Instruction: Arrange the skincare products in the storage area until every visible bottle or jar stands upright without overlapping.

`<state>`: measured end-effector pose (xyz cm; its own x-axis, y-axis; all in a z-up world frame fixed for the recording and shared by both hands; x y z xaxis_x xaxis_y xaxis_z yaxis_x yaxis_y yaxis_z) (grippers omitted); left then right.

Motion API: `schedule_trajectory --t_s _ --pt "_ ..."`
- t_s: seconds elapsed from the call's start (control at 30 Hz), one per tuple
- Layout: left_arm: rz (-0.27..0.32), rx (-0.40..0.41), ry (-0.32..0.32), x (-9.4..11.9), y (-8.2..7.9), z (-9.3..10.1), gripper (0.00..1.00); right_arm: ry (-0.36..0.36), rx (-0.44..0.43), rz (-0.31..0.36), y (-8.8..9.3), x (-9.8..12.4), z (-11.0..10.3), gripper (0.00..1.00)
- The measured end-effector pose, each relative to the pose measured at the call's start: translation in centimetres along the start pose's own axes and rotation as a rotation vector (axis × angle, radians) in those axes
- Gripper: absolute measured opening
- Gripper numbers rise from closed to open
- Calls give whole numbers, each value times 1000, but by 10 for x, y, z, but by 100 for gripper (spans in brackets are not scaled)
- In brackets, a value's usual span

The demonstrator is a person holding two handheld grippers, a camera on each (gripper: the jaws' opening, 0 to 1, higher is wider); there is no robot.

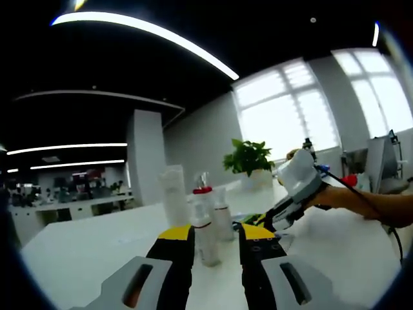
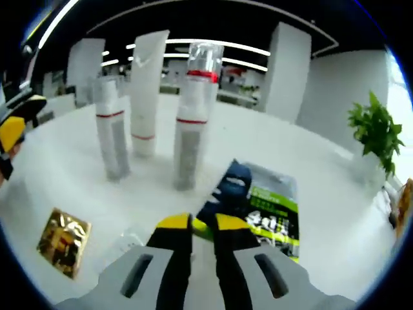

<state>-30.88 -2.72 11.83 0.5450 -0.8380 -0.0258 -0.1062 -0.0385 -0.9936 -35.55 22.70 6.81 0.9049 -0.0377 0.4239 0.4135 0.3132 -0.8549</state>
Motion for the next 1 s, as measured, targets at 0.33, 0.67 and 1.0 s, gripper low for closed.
schedule_trajectory --t_s 0.33,0.67,1.0 --pt "3 -3 2 0 -1 1 28 45 -12 53 -6 7 7 0" --pt "1 -6 2 -1 0 2 28 108 -63 170 -22 19 16 0" --pt "-2 -8 2 -1 0 2 28 228 -239 428 -48 52 46 0"
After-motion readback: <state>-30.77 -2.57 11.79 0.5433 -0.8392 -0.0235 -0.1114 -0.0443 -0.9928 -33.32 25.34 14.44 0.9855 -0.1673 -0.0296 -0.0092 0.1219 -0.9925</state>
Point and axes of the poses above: the point that each gripper's makers call its tool centre point, and the gripper's own axes: x roughly backward along the fingers, z roughly to its right, y roughly out of its underside, the point moved 8 cm from there along x, roughly backward along the fingers, and after that the axes turned 8 degrees about y, right-handed, at the moved point
